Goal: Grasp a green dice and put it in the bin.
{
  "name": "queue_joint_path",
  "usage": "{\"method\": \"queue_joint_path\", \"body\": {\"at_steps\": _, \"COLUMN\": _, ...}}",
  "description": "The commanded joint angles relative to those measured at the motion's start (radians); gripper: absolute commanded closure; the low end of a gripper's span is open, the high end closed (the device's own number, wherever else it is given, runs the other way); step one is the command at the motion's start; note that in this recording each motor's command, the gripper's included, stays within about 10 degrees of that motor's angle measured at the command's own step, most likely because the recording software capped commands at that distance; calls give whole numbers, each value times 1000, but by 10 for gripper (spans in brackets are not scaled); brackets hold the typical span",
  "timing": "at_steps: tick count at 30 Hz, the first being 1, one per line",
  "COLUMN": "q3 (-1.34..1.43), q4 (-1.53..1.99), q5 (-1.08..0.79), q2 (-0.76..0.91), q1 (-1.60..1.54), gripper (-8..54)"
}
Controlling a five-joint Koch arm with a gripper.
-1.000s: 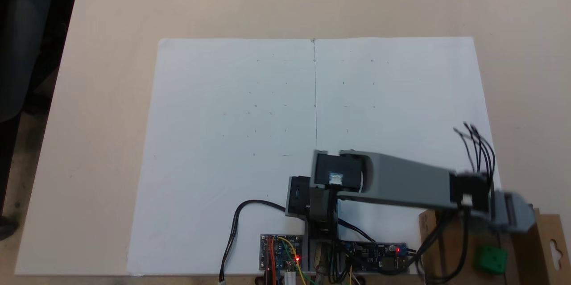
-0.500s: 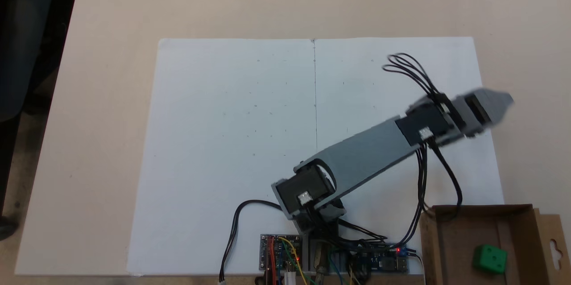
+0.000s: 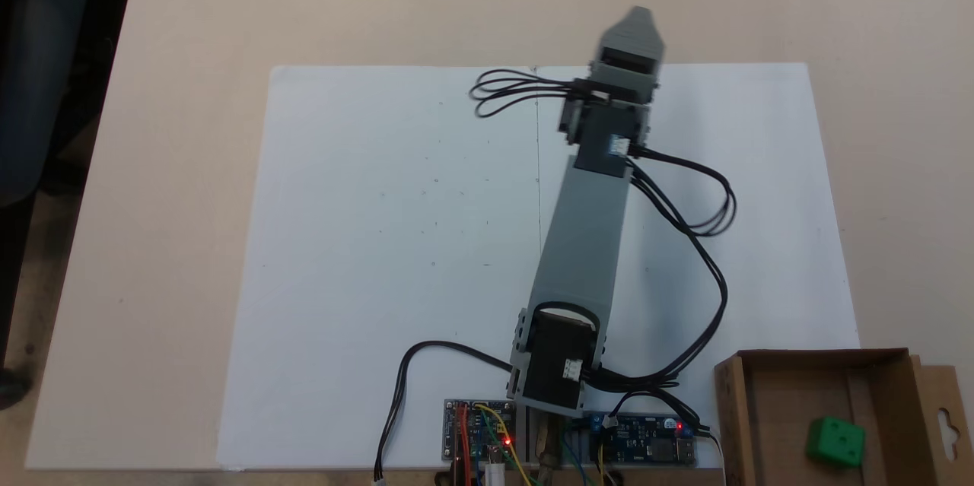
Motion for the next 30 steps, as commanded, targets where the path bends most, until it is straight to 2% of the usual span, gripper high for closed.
{"method": "queue_joint_path", "body": {"at_steps": 1, "q3": 25, "q4": -63, "q5": 51, "q2": 46, "q1": -46, "gripper": 15}}
{"method": "queue_joint_path", "body": {"at_steps": 15, "q3": 693, "q4": -564, "q5": 31, "q2": 449, "q1": -166, "gripper": 16}}
{"method": "queue_joint_path", "body": {"at_steps": 30, "q3": 1285, "q4": -1080, "q5": -77, "q2": 469, "q1": -230, "gripper": 23}}
